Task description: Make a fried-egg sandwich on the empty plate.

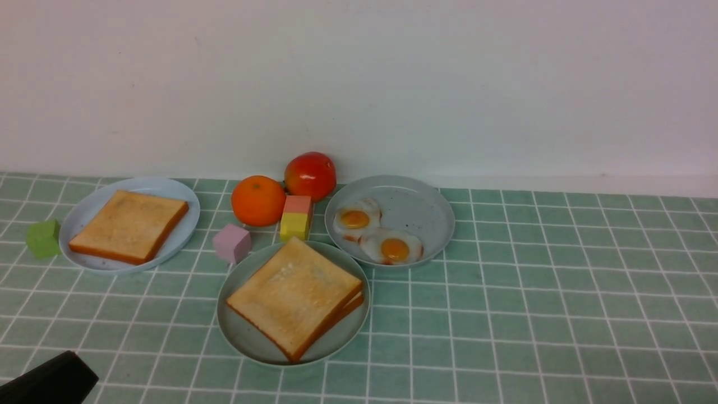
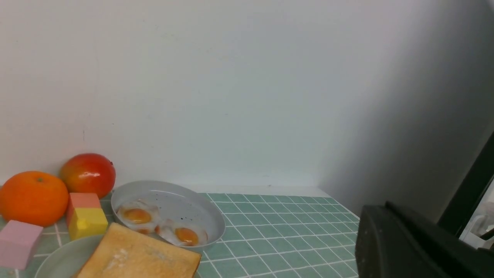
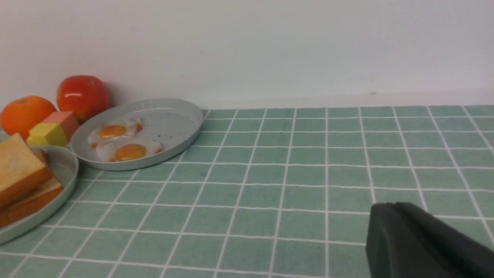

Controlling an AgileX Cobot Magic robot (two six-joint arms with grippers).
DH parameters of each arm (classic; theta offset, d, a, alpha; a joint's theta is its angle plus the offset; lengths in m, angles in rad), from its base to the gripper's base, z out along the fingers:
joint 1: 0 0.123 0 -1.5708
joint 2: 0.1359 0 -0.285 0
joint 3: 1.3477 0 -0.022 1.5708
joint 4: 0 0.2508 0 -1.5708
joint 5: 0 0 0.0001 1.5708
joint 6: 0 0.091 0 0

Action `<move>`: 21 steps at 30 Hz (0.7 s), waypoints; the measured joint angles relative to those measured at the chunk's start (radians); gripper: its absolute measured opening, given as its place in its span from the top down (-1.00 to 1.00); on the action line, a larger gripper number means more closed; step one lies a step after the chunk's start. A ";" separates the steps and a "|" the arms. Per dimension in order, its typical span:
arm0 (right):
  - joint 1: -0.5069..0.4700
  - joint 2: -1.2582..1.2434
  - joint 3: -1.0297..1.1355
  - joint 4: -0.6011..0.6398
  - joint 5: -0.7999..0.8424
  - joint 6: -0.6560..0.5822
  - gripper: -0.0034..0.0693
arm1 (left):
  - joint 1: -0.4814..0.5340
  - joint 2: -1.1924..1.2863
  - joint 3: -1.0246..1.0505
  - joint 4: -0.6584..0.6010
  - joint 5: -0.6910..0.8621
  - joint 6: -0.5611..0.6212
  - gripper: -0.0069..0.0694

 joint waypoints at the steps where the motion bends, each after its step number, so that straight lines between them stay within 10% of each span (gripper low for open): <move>1: -0.003 -0.003 0.000 0.011 0.001 -0.008 0.94 | 0.000 0.000 0.000 -0.001 0.000 0.000 0.81; 21: -0.069 -0.004 -0.005 0.225 0.200 -0.303 0.94 | 0.000 0.000 0.000 -0.001 0.002 0.000 0.77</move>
